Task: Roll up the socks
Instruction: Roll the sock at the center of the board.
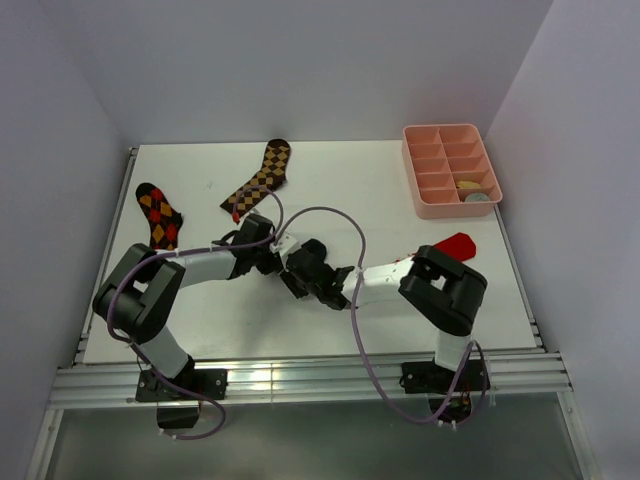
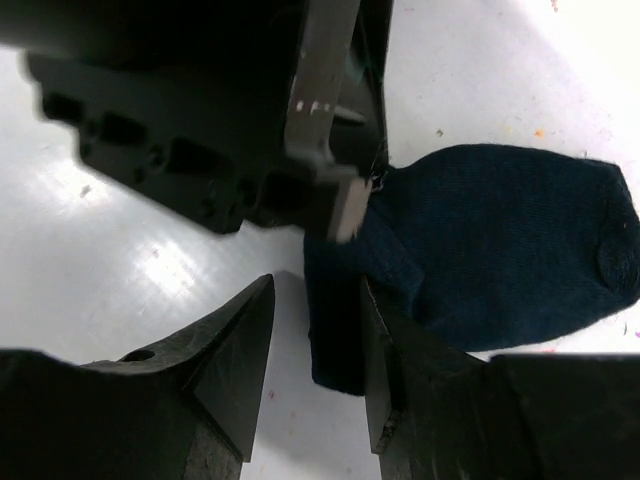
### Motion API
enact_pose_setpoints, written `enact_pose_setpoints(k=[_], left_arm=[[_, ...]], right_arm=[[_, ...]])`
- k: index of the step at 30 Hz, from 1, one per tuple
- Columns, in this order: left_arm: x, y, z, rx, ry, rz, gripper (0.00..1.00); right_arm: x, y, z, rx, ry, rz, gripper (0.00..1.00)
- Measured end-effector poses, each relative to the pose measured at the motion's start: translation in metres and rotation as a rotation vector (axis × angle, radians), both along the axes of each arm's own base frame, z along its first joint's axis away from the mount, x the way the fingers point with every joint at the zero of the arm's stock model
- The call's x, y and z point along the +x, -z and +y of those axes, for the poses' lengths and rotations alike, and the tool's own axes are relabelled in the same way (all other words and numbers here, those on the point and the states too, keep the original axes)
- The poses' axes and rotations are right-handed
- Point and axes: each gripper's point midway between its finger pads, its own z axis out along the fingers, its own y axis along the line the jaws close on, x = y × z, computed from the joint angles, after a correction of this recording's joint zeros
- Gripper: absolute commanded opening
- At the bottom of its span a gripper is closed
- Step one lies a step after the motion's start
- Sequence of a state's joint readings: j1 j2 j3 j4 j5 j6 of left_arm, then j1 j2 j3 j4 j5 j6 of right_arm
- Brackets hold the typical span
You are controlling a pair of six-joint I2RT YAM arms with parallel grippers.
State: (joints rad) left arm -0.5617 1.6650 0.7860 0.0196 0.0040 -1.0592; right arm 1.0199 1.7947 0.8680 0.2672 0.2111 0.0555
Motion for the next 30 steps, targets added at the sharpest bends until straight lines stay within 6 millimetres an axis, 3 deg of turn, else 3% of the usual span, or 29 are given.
enact_pose_setpoints(k=[4,7,8,9,12,16,20,23,30], left_arm=[[0.0,0.0,0.0,-0.001,-0.001,0.0,0.0],[0.002,-0.001,0.001,-0.001,-0.003,-0.001,0.0],[0.002,-0.001,0.001,-0.002,-0.004,-0.002,0.0],[0.003,-0.002,0.001,-0.002,-0.006,-0.003,0.0],[0.005,-0.003,0.003,0.002,-0.01,-0.003,0.05],[0.006,-0.003,0.005,0.006,-0.021,-0.001,0.2],[0.008,-0.006,0.008,0.01,-0.045,-0.008,0.44],[0.006,-0.009,0.011,0.0,-0.062,-0.008,0.57],[0.0,-0.019,0.033,-0.019,-0.13,-0.039,0.65]], right_arm=[[0.011,0.005,0.002,-0.031,0.044,-0.027,0.4],[0.017,0.006,0.001,-0.058,0.075,-0.038,0.2],[0.019,0.006,0.001,-0.065,0.083,-0.038,0.05],[0.019,0.006,0.001,-0.07,0.088,-0.035,0.0],[0.02,0.007,0.001,-0.071,0.089,-0.009,0.0],[0.02,0.006,0.001,-0.041,0.065,0.056,0.0],[0.022,0.005,0.001,0.051,0.04,0.195,0.0],[0.023,0.003,-0.002,0.136,0.028,0.309,0.0],[0.017,0.0,-0.011,0.321,-0.006,0.598,0.0]])
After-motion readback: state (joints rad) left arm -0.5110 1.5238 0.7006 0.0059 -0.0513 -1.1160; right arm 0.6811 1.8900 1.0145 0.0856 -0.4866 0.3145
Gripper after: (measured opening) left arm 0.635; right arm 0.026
